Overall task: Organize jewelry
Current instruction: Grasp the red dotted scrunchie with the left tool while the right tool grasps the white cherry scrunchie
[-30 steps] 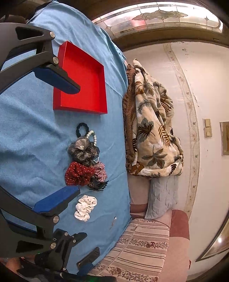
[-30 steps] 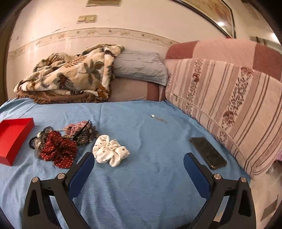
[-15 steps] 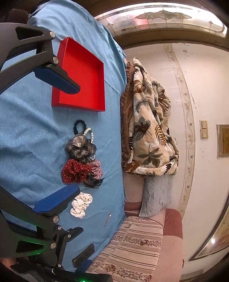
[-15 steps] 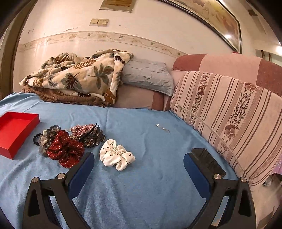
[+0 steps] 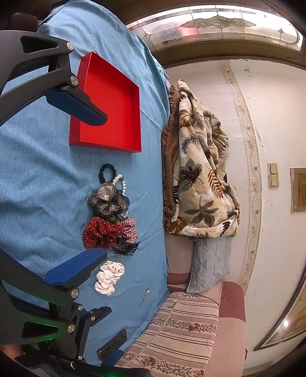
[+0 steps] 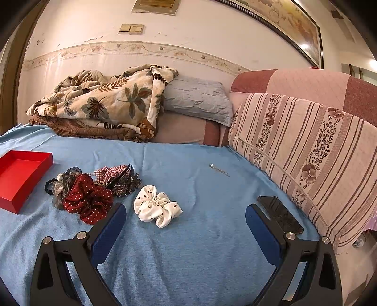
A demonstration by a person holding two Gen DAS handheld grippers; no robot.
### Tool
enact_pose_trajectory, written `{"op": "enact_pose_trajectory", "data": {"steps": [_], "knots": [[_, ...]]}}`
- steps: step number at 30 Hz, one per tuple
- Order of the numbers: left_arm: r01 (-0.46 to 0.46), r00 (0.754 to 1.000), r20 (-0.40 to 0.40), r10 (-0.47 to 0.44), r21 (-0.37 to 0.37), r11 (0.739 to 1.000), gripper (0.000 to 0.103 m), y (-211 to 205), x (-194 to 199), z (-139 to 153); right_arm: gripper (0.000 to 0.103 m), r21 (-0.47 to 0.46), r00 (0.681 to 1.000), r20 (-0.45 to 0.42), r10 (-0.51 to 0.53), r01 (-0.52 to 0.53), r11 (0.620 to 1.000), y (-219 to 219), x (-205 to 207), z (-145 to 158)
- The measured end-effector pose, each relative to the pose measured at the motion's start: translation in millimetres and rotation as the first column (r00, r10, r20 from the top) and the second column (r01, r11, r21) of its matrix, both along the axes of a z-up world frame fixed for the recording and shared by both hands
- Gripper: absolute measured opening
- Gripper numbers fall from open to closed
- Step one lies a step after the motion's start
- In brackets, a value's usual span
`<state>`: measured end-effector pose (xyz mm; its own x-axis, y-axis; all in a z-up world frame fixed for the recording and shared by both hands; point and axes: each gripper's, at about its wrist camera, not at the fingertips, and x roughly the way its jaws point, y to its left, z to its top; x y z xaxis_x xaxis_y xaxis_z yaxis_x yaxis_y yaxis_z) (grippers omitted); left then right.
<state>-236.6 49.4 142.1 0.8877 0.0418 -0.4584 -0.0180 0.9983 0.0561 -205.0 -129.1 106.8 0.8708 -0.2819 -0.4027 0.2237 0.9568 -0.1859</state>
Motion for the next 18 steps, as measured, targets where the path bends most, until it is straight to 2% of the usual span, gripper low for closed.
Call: {"op": "enact_pose_trajectory", "data": {"steps": [6, 11, 14, 18], "knots": [[-0.006, 0.999, -0.039, 0.005, -0.016, 1.0, 0.103, 6, 2, -7, 0.102, 0.004, 1.0, -0.011, 0.006, -0.006, 1.0, 1, 2, -1], [-0.021, 0.998, -0.066, 0.021, 0.009, 1.0, 0.103, 9, 10, -15, 0.102, 0.005, 1.0, -0.025, 0.01, -0.01, 1.0, 2, 4, -4], [-0.011, 0.995, -0.098, 0.012, 0.012, 1.0, 0.103, 14, 20, -18, 0.102, 0.039, 0.998, -0.051, 0.026, -0.024, 0.999, -3, 9, -5], [0.003, 0.987, -0.159, -0.012, -0.057, 0.998, 0.103, 30, 39, -22, 0.102, 0.09, 0.992, -0.107, 0.067, -0.058, 0.994, -11, 25, -7]]}}
